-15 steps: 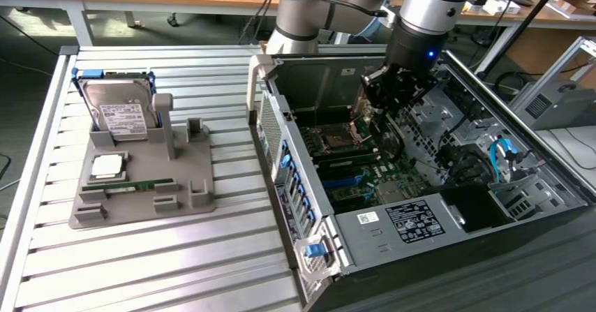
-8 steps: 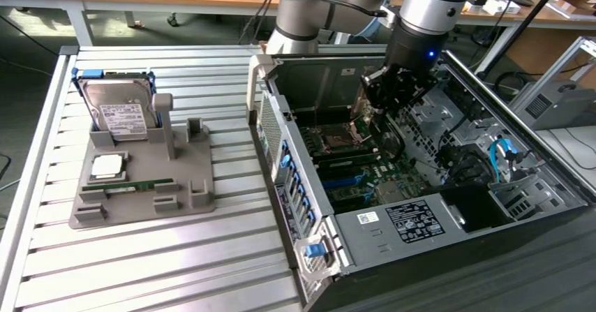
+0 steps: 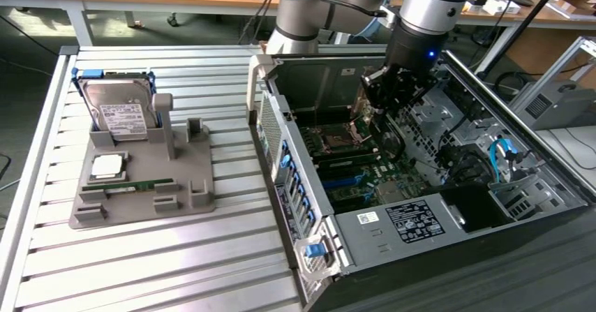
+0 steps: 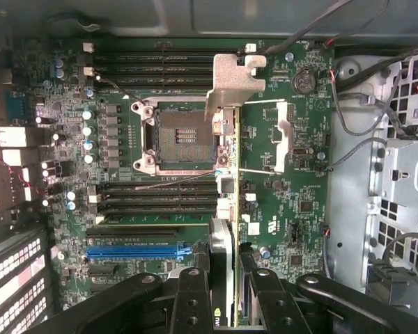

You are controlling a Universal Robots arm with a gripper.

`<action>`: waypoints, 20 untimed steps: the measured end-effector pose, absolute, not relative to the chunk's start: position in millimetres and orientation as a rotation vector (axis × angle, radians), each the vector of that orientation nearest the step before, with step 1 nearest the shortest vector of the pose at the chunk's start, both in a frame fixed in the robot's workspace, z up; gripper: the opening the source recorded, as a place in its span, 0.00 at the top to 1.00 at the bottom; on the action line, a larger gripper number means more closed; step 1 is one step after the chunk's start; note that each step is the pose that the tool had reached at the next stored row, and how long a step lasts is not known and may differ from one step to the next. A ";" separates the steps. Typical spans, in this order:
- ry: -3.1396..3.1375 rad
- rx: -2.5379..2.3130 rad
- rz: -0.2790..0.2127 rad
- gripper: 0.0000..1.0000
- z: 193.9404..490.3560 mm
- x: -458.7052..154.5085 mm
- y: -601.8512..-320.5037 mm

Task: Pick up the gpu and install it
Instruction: 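Insert the gpu into the slot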

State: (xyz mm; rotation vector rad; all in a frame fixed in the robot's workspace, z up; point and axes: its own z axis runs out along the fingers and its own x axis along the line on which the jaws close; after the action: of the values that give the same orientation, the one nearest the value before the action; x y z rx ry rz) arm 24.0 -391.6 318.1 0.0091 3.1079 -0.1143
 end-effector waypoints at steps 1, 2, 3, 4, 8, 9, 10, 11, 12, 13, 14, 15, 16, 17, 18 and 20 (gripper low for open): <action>3.108 0.008 -0.114 0.73 318.1 24.0 -391.6; 3.108 0.006 -0.114 0.73 318.1 24.0 -391.6; 3.108 0.004 -0.114 0.73 318.1 24.0 -391.6; 3.108 0.003 -0.114 0.73 318.1 24.0 -391.6; 3.108 -0.004 -0.114 0.73 318.1 24.0 -391.6; 3.108 -0.006 -0.114 0.73 318.1 24.0 -391.6; 3.108 -0.009 -0.114 0.73 318.1 24.0 -391.6; 3.108 -0.010 -0.114 0.73 318.1 24.0 -391.6; 3.107 -0.012 -0.114 0.73 318.1 24.0 -391.6; 3.107 -0.014 -0.114 0.73 318.1 24.0 -391.6; 3.107 -0.016 -0.114 0.73 318.1 24.0 -391.6; 3.107 -0.017 -0.114 0.73 318.1 24.0 -391.6; 3.107 -0.019 -0.114 0.73 318.1 24.0 -391.6; 3.107 -0.020 -0.114 0.73 318.1 24.0 -391.6; 3.107 -0.022 -0.114 0.73 318.1 24.0 -391.6; 3.107 -0.025 -0.114 0.73 318.1 24.0 -391.6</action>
State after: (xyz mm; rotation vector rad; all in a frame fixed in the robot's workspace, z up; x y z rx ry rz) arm 24.0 -391.6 318.1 -0.0252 3.1071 -0.1138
